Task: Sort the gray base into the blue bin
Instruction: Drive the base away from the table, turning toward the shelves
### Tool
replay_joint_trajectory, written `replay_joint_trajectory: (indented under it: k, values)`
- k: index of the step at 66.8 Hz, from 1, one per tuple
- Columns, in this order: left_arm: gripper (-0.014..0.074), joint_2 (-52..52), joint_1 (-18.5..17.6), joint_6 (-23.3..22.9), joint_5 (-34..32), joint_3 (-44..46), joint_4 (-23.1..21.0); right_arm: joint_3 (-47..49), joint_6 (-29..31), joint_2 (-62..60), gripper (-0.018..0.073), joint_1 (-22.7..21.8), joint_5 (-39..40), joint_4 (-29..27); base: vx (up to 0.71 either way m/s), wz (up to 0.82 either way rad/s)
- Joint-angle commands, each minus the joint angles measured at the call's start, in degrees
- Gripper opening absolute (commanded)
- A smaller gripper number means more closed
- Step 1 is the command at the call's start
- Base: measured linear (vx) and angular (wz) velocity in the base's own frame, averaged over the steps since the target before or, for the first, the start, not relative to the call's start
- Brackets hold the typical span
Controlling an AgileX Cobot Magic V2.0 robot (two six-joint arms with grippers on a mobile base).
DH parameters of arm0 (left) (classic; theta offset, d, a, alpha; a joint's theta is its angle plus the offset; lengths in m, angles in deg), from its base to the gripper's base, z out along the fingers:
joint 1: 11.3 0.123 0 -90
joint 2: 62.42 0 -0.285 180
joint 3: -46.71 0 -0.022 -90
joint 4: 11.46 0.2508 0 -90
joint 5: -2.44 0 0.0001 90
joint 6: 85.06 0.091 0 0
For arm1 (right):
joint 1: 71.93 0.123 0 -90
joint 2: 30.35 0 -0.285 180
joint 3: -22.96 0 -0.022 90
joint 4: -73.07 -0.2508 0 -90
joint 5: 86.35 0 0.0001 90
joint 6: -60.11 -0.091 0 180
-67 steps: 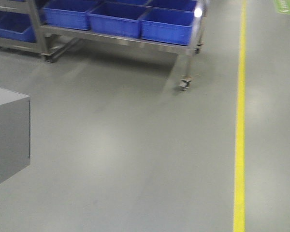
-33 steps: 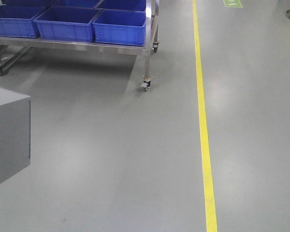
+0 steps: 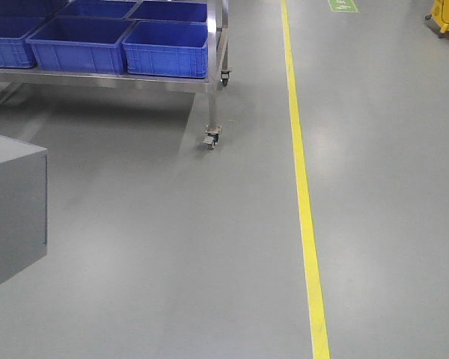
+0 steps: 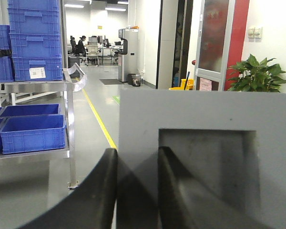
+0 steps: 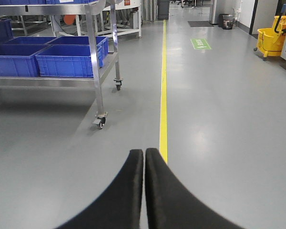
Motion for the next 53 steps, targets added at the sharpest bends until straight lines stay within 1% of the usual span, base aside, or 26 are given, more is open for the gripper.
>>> replay_joint_trajectory:
  k: [1, 53]
  values:
    - [-0.0006, 0.5, 0.1, -0.4, -6.3, 1.7, -0.6, -0.1, 0.7, 1.0, -0.0005, -0.2, 4.2, 0.3, 0.23, -0.01]
    - [-0.0006, 0.5, 0.1, -0.4, -6.3, 1.7, -0.6, -0.1, 0.7, 1.0, -0.0005, -0.2, 4.2, 0.3, 0.26, 0.07]
